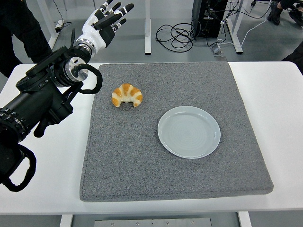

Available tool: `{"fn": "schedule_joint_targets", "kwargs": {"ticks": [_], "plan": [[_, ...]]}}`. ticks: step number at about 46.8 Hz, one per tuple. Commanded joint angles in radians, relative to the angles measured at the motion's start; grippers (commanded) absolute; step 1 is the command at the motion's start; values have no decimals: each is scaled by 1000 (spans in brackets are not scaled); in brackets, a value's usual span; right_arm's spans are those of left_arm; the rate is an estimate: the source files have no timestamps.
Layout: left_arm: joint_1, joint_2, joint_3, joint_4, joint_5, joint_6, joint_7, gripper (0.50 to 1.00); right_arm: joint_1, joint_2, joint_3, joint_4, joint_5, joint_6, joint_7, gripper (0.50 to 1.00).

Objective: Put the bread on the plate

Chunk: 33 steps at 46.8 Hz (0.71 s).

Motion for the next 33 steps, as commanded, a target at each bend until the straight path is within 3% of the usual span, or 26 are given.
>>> {"fn": "schedule_joint_targets", "kwargs": {"ticks": [1, 5, 10, 17, 26, 33], "plan": [[2, 0, 3, 0, 4, -1, -1, 981, 0, 0, 0, 1, 0, 0, 0, 1000], [3, 0, 3, -17, 9, -15, -5, 980, 0, 0, 0, 1, 0, 0, 0, 1000], [14, 0, 8, -115, 16, -13, -7, 978, 0, 0, 0, 1, 0, 0, 0, 1000], [26, 3, 81, -205, 133, 42, -16, 974, 0, 0, 0, 1, 0, 0, 0, 1000], [14, 101, 190, -307, 403, 128, -25, 975, 0, 0, 0, -1, 0, 0, 0, 1000], [9, 190, 275, -429, 489, 160, -25, 980, 0, 0, 0, 1, 0, 0, 0, 1000]]}}
